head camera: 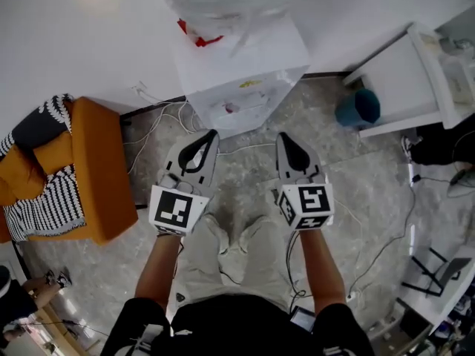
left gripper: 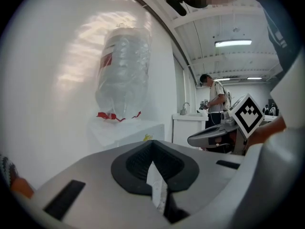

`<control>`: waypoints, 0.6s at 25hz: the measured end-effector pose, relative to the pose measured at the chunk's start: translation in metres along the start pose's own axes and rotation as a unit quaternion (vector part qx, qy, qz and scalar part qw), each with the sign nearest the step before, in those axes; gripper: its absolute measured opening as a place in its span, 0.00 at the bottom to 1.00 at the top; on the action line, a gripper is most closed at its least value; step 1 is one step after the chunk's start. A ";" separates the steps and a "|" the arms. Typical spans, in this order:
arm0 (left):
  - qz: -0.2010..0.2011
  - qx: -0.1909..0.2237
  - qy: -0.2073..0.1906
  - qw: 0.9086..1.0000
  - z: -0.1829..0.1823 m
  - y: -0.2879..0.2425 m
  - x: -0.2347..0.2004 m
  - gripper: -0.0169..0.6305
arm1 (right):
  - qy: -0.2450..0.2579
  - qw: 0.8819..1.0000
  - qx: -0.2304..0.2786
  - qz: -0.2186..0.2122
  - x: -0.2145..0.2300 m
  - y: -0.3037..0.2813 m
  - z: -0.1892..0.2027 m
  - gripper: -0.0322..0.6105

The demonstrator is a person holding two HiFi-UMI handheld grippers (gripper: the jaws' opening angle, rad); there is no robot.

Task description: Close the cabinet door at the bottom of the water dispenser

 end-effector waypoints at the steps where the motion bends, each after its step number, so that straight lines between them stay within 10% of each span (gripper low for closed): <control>1: 0.002 -0.001 -0.003 1.000 -0.011 0.000 0.002 0.04 | 0.002 1.000 0.002 0.001 0.000 0.003 -0.013 0.10; 15: 0.004 0.003 0.018 1.000 -0.143 0.000 0.017 0.04 | 0.000 1.000 0.017 -0.003 -0.020 0.028 -0.152 0.10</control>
Point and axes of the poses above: the fingertips, and each gripper's own axes: y backward along the fingers, x to its right, z out of its underside, the point moved 1 cm from there along y, backward along the fingers, and after that the axes turned 12 degrees about x, right-handed, at the moved point
